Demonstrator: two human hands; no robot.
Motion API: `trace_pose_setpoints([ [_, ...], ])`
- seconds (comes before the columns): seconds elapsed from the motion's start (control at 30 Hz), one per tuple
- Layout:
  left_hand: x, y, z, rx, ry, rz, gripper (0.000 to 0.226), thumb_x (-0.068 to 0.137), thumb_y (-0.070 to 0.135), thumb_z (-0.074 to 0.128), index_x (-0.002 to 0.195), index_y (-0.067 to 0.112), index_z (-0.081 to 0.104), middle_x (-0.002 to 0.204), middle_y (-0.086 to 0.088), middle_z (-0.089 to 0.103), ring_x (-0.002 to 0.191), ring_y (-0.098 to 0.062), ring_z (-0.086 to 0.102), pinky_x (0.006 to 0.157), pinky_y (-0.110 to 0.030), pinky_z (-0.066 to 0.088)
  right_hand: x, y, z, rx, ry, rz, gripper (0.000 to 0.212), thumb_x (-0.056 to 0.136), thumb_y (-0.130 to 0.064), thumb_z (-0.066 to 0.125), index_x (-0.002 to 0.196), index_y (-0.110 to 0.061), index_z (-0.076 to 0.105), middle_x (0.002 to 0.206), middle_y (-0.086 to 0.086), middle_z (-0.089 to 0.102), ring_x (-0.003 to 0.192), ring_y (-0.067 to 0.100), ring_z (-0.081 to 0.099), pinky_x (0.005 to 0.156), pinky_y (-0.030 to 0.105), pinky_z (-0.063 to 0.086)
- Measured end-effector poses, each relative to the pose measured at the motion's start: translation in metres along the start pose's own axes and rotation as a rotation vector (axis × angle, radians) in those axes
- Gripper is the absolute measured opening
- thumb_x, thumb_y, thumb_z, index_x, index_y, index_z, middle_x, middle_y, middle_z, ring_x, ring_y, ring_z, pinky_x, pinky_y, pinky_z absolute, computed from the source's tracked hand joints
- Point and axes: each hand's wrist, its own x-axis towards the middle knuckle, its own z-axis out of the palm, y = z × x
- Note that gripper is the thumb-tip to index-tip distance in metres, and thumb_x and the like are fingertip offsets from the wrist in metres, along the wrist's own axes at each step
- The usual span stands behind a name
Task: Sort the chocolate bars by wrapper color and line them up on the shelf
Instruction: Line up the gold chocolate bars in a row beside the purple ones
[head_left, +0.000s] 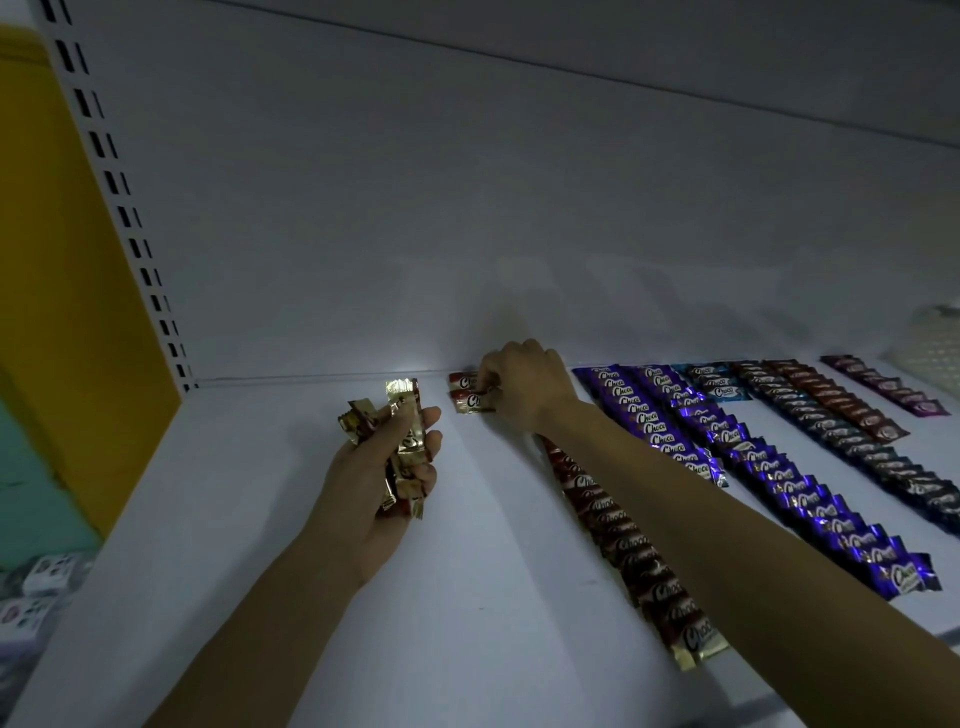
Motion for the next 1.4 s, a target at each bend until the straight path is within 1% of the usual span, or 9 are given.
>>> trace_pose_setpoints([
  [0.2, 0.000, -0.001, 0.000, -0.007, 0.003, -0.020, 0.066, 0.072, 0.023, 0.060, 0.132, -0.003, 0.050, 0.079, -0.004, 0.061, 0.047, -0.004, 0.054, 0.042, -0.011, 0.039, 0.004, 0.000, 0.003, 0.029, -0.028, -0.019, 0.014, 0.088, -0.018, 0.060, 0.100, -0.024, 0.062, 0.113, -0.003, 0.060, 0.109, 0.021, 0.045, 0.082, 0.029, 0.023],
  [0.43, -0.002, -0.001, 0.002, -0.028, 0.000, -0.022, 0.070, 0.073, 0.023, 0.060, 0.137, -0.004, 0.046, 0.079, -0.004, 0.061, 0.049, -0.004, 0.056, 0.041, -0.013, 0.042, 0.006, 0.002, -0.002, 0.008, -0.075, -0.056, 0.009, 0.088, -0.019, 0.059, 0.095, -0.025, 0.058, 0.114, -0.005, 0.061, 0.112, 0.020, 0.043, 0.083, 0.030, 0.022],
  [0.6, -0.002, -0.001, 0.001, -0.034, 0.002, -0.020, 0.070, 0.074, 0.023, 0.059, 0.137, -0.004, 0.046, 0.076, -0.004, 0.061, 0.048, -0.004, 0.055, 0.041, -0.013, 0.042, 0.009, 0.002, -0.006, -0.052, -0.057, -0.116, 0.013, 0.085, -0.021, 0.061, 0.098, -0.022, 0.061, 0.112, -0.003, 0.060, 0.111, 0.021, 0.044, 0.088, 0.033, 0.027],
  [0.97, 0.000, -0.001, 0.001, -0.031, -0.005, -0.005, 0.066, 0.074, 0.022, 0.059, 0.135, -0.003, 0.048, 0.071, 0.000, 0.065, 0.053, -0.004, 0.057, 0.041, -0.014, 0.042, 0.012, -0.001, -0.005, -0.117, -0.003, -0.126, 0.011, 0.085, -0.019, 0.061, 0.096, -0.021, 0.062, 0.112, -0.003, 0.058, 0.111, 0.020, 0.045, 0.091, 0.033, 0.027],
  [1.1, 0.000, -0.001, 0.000, -0.032, -0.007, -0.014, 0.065, 0.073, 0.022, 0.060, 0.132, -0.002, 0.050, 0.072, -0.001, 0.065, 0.054, -0.004, 0.058, 0.042, -0.014, 0.042, 0.013, -0.001, -0.004, -0.083, -0.003, -0.105, 0.008, 0.085, -0.018, 0.059, 0.088, -0.025, 0.056, 0.108, -0.002, 0.059, 0.109, 0.021, 0.045, 0.084, 0.031, 0.025],
  [1.17, 0.000, 0.000, 0.000, -0.036, -0.005, -0.030, 0.059, 0.073, 0.022, 0.061, 0.127, 0.000, 0.053, 0.074, -0.002, 0.064, 0.053, -0.004, 0.058, 0.041, -0.014, 0.042, 0.013, 0.001, -0.003, -0.052, 0.012, -0.087, 0.009, 0.085, -0.017, 0.059, 0.090, -0.024, 0.056, 0.107, 0.000, 0.059, 0.108, 0.022, 0.046, 0.081, 0.030, 0.025],
  [1.23, -0.001, 0.001, 0.001, -0.033, -0.001, -0.049, 0.040, 0.080, 0.021, 0.059, 0.115, 0.003, 0.059, 0.081, -0.003, 0.064, 0.053, -0.005, 0.057, 0.039, -0.013, 0.041, 0.011, 0.002, -0.001, -0.031, 0.032, -0.066, 0.015, 0.086, -0.016, 0.057, 0.099, -0.021, 0.062, 0.106, 0.002, 0.058, 0.106, 0.022, 0.046, 0.080, 0.029, 0.025],
  [1.3, 0.000, 0.002, 0.000, -0.025, -0.001, -0.058, 0.024, 0.085, 0.025, 0.058, 0.103, 0.009, 0.062, 0.084, -0.002, 0.066, 0.054, -0.004, 0.054, 0.038, -0.013, 0.038, 0.005, 0.001, -0.003, 0.071, 0.086, -0.043, 0.017, 0.088, -0.013, 0.054, 0.100, -0.017, 0.066, 0.101, 0.003, 0.061, 0.099, 0.022, 0.050, 0.078, 0.027, 0.030],
  [1.4, -0.001, 0.004, -0.001, 0.024, -0.022, -0.054, 0.026, 0.080, 0.035, 0.059, 0.097, 0.015, 0.062, 0.080, 0.003, 0.063, 0.049, -0.002, 0.045, 0.036, -0.011, 0.030, -0.020, -0.017, -0.024, 0.767, 0.041, 0.019, 0.010, 0.091, -0.016, 0.059, 0.093, -0.012, 0.067, 0.084, -0.001, 0.064, 0.075, 0.008, 0.061, 0.069, 0.022, 0.046],
])
